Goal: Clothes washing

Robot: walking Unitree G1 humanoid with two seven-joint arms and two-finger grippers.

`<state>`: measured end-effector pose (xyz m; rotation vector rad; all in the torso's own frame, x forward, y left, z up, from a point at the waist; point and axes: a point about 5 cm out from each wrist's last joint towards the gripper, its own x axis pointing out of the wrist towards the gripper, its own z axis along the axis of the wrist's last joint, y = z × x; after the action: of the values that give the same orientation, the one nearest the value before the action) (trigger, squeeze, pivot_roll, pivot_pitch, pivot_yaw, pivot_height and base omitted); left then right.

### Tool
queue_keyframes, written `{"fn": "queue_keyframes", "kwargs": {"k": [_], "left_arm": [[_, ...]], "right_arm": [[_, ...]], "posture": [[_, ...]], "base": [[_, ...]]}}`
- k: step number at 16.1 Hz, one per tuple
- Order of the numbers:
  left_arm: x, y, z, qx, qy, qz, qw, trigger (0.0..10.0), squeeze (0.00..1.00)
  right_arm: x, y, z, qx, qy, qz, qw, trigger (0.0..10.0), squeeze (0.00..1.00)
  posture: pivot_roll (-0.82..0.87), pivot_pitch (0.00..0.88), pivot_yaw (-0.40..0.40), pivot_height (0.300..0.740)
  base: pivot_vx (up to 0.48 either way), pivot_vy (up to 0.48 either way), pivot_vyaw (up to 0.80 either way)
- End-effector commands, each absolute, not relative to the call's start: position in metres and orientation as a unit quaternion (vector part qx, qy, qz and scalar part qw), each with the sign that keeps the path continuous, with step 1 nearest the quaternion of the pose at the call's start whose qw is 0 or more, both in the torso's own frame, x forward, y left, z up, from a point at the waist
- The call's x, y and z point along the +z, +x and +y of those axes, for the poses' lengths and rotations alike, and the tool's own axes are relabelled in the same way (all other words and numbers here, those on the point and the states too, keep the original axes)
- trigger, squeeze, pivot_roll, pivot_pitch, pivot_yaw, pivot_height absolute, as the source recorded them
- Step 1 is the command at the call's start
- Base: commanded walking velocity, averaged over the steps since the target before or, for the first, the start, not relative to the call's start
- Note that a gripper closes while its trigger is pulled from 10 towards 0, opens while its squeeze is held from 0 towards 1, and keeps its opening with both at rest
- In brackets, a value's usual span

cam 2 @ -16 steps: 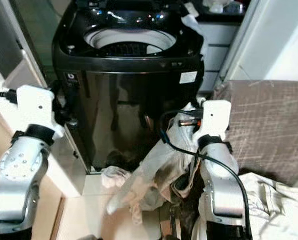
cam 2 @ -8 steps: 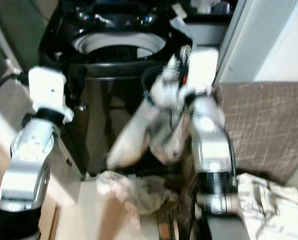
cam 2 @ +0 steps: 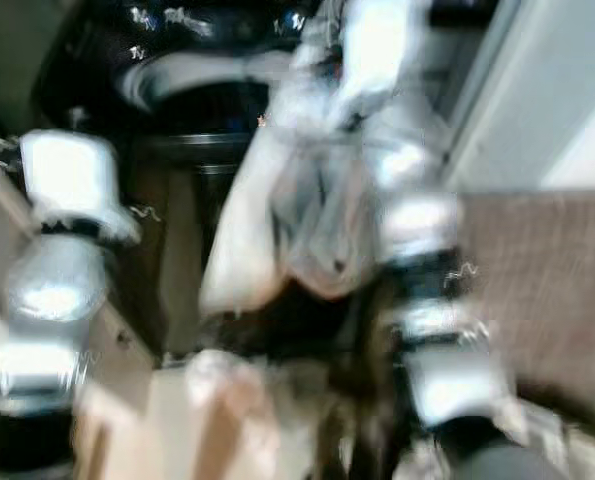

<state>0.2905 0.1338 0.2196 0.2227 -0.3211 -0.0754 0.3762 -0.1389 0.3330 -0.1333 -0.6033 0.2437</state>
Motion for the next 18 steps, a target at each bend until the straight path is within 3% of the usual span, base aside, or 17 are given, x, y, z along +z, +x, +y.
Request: {"fn": "queue_keyframes", "kwargs": {"k": [1,3,5,6,7,9,11,12,13,14,16,18], "left_arm": [[0.232,0.288,0.145,-0.018,0.13,-0.188,0.973,10.0,0.0],[0.246,0.283,0.135,-0.045,0.16,-0.234,0.958,10.0,0.0],[0.257,0.281,0.13,-0.053,0.178,-0.265,0.946,10.0,0.0],[0.258,0.282,0.129,-0.054,0.178,-0.267,0.945,10.0,0.0],[0.264,0.281,0.124,-0.054,0.174,-0.286,0.941,10.0,0.0],[0.276,0.276,0.12,-0.06,0.17,-0.315,0.932,10.0,0.0],[0.284,0.271,0.119,-0.063,0.166,-0.331,0.927,10.0,0.0],[0.285,0.269,0.119,-0.063,0.169,-0.335,0.925,10.0,0.0],[0.284,0.265,0.121,-0.06,0.17,-0.333,0.926,10.0,0.0],[0.282,0.263,0.122,-0.053,0.173,-0.328,0.927,10.0,0.0],[0.278,0.263,0.13,-0.037,0.171,-0.313,0.933,10.0,0.0],[0.279,0.261,0.129,-0.041,0.174,-0.315,0.932,10.0,0.0]], "right_arm": [[0.393,0.36,-0.121,0.145,-0.067,-0.405,0.901,10.0,0.0],[0.466,0.348,-0.131,0.111,-0.097,-0.485,0.862,10.0,0.0],[0.52,0.341,-0.127,0.096,-0.125,-0.506,0.848,10.0,0.0],[0.526,0.341,-0.125,0.094,-0.13,-0.501,0.85,10.0,0.0],[0.525,0.354,-0.115,0.076,-0.19,-0.445,0.872,10.0,0.0],[0.494,0.379,-0.105,0.058,-0.266,-0.361,0.892,10.0,0.0],[0.462,0.394,-0.099,0.063,-0.282,-0.315,0.904,10.0,0.0],[0.431,0.405,-0.091,0.067,-0.351,-0.274,0.893,10.0,0.0],[0.401,0.413,-0.085,0.086,-0.358,-0.236,0.899,10.0,0.0],[0.392,0.416,-0.086,0.095,-0.307,-0.217,0.922,10.0,0.0],[0.374,0.42,-0.084,0.103,-0.274,-0.184,0.938,10.0,0.0],[0.357,0.423,-0.08,0.104,-0.309,-0.167,0.93,10.0,0.0]], "posture": [[0.02,0.0,-0.015,0.74],[0.02,0.0,-0.014,0.74],[0.02,0.0,-0.007,0.74],[0.02,0.0,-0.007,0.74],[0.03,0.0,-0.013,0.74],[0.05,0.0,-0.026,0.74],[0.08,0.0,-0.043,0.74],[0.1,0.0,-0.053,0.74],[0.12,0.0,-0.068,0.74],[0.13,0.0,-0.077,0.74],[0.14,0.0,-0.084,0.74],[0.15,0.0,-0.08,0.74]], "base": [[0.428,0.0,0.0],[0.431,0.0,0.0],[0.431,0.0,0.0],[0.431,0.0,0.0],[0.431,0.0,0.0],[0.0,0.0,0.0],[0.0,0.0,0.0],[0.0,0.0,0.0],[0.0,0.0,0.0],[0.0,0.0,0.0],[0.0,0.0,0.0],[0.0,0.0,0.0]]}}
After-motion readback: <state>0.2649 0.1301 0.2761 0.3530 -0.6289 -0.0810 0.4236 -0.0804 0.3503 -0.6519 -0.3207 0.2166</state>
